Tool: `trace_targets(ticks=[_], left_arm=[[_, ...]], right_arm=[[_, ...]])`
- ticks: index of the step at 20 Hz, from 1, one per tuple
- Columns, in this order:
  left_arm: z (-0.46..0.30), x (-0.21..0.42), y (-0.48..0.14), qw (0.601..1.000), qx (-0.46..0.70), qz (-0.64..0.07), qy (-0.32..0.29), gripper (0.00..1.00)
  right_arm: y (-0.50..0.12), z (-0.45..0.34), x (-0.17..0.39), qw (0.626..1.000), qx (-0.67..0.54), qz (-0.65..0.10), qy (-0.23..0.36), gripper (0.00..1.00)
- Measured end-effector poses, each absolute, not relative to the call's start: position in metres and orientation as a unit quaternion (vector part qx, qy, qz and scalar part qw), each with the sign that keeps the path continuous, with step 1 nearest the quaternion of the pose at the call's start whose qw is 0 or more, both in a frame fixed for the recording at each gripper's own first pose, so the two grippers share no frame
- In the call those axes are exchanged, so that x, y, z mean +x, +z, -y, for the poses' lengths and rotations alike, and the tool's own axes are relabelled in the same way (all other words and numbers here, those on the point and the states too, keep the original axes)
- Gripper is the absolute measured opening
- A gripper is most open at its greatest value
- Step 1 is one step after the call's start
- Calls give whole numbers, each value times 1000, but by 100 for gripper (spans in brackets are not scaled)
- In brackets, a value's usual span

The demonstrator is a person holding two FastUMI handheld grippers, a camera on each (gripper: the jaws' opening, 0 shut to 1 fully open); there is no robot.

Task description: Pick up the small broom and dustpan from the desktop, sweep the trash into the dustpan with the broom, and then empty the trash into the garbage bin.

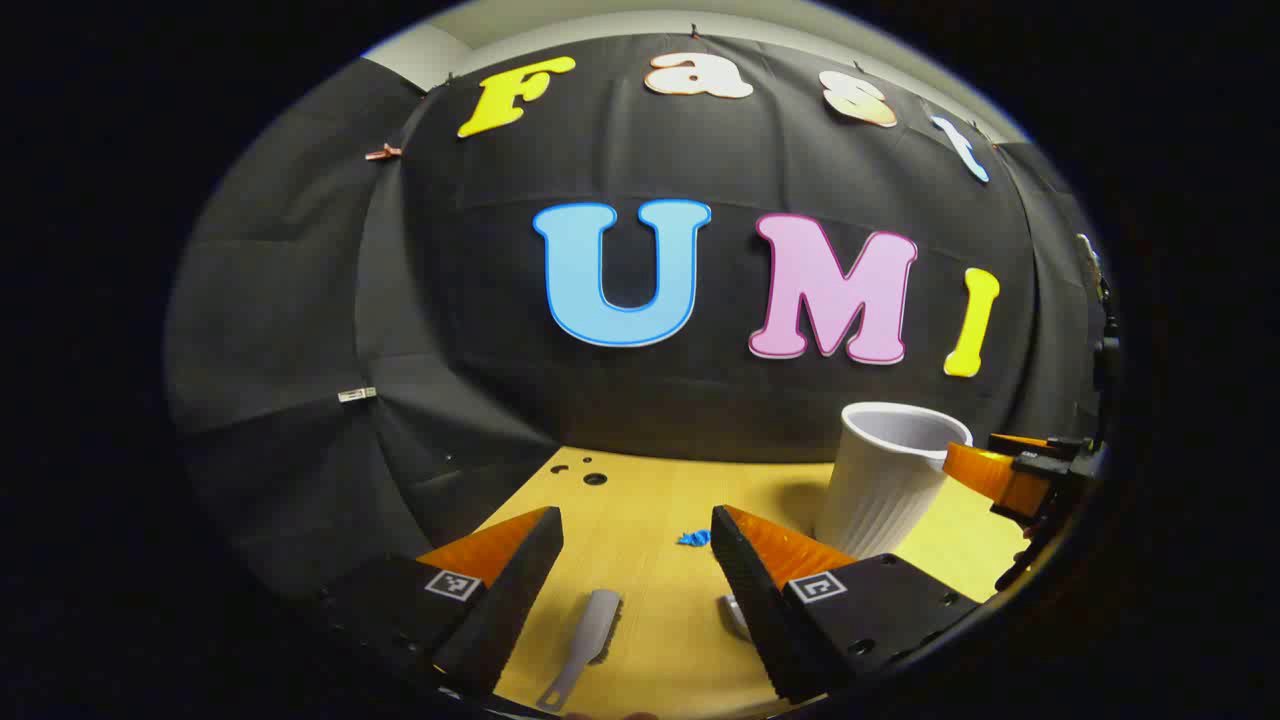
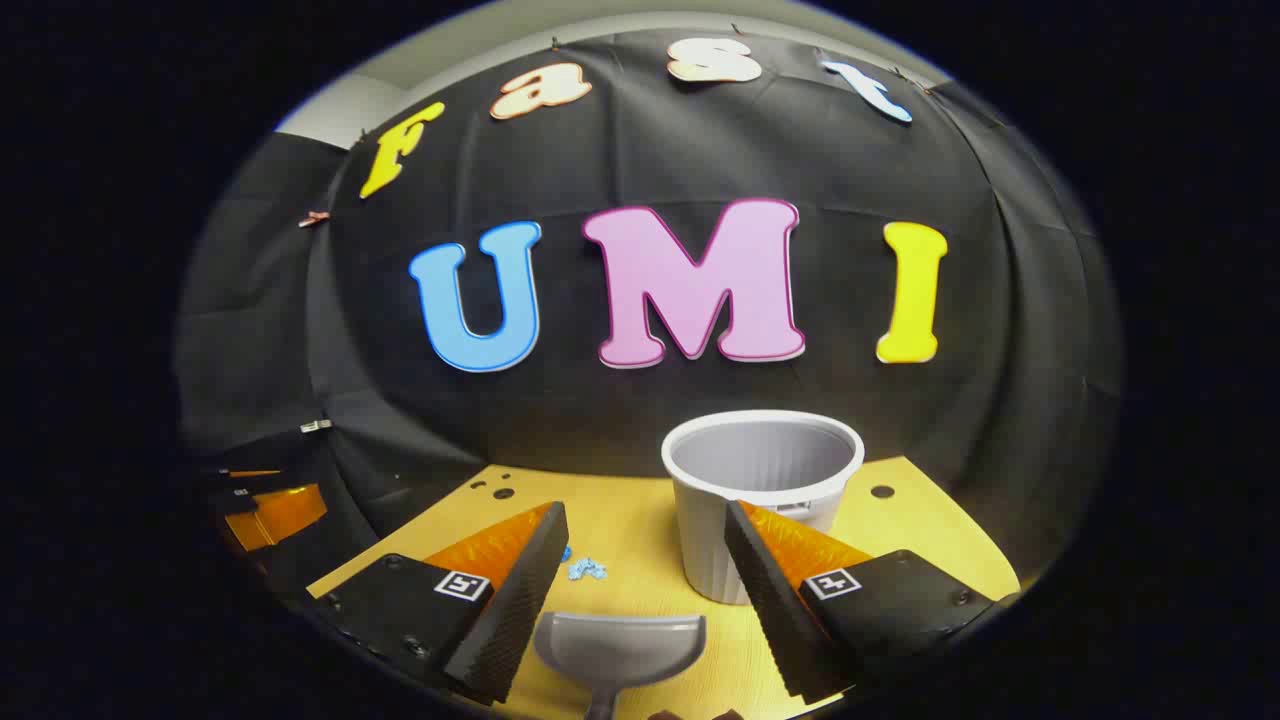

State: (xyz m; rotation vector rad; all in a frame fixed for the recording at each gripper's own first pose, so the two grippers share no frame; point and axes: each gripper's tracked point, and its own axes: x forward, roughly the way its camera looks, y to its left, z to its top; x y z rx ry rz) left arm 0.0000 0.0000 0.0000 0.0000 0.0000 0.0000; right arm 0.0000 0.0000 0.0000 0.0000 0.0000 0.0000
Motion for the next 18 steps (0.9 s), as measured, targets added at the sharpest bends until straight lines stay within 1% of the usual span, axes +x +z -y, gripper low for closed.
trace_targets(ticks=[2, 3, 7, 12, 14, 18], left_arm=[[-4, 1, -11, 1000, 17, -18, -5, 96], [-7, 1, -18, 999, 23, -28, -5, 96], [-3, 5, -30, 999, -6, -42, -31, 96], [-8, 11, -39, 998, -8, -54, -37, 96], [-16, 15, -44, 998, -8, -60, -29, 96], [-25, 20, -62, 995, -26, -94, -30, 95]], right_arm=[[-9, -1, 1, 1000, 8, -15, -10, 96], [-12, 0, 1, 1000, 4, -21, -17, 98], [-20, 5, 2, 999, -1, -35, -36, 99], [-23, -1, 1, 999, -8, -42, -34, 99], [-25, -4, 0, 998, -17, -43, -31, 99], [-31, -8, 0, 998, -26, -55, -24, 99]])
